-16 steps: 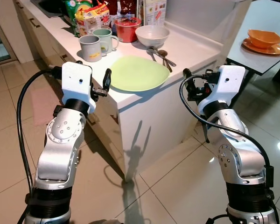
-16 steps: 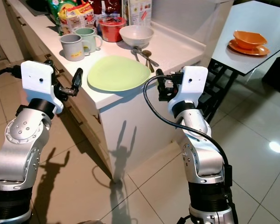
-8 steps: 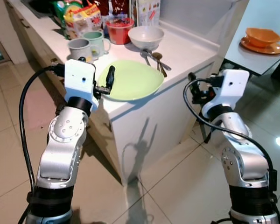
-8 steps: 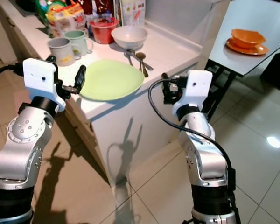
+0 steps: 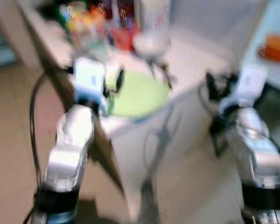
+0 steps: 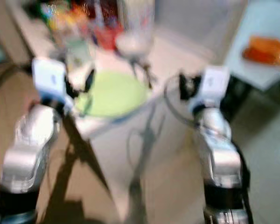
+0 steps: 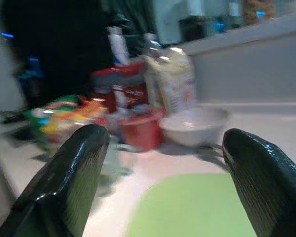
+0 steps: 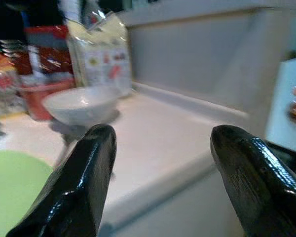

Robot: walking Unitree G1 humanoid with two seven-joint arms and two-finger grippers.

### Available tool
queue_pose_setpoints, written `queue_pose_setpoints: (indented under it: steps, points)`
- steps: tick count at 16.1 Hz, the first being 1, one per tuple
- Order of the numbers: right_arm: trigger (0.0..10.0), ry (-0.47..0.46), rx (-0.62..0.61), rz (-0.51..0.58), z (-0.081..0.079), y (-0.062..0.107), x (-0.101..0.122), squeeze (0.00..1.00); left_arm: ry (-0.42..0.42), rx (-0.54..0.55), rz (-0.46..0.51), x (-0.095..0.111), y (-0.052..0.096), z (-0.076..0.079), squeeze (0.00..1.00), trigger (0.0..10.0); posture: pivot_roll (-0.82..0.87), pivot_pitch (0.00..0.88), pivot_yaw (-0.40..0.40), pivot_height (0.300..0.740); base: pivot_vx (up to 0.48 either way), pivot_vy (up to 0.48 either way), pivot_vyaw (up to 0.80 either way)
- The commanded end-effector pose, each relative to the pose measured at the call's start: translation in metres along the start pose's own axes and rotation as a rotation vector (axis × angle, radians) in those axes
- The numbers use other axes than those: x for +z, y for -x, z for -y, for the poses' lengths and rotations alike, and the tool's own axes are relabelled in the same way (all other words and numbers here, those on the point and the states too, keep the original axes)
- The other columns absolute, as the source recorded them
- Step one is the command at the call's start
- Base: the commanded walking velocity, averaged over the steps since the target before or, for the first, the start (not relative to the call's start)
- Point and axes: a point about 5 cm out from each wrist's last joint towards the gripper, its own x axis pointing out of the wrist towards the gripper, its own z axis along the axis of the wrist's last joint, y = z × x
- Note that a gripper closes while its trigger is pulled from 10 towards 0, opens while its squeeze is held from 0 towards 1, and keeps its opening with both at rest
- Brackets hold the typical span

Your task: Setting the table

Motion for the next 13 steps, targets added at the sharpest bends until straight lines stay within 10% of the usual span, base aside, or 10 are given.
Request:
queue_pose_setpoints:
  steps: [1, 13]
  points:
    - [10.0, -0.005, 0.045, 0.021, -0.013, -0.003, 0.006, 0.0, -0.025, 0.039, 0.0, 0.001, 0.003, -0.012, 0.0, 10.0, 0.03, 0.0, 0.012, 0.74, 0.39, 0.0, 0.8]
    - [10.0, -0.045, 0.005, -0.039, 0.005, -0.002, 0.002, 0.0, 0.011, -0.024, -0.011, -0.002, 0.007, -0.002, 0.0, 10.0, 0.03, 0.0, 0.01, 0.74, 0.383, 0.0, 0.1]
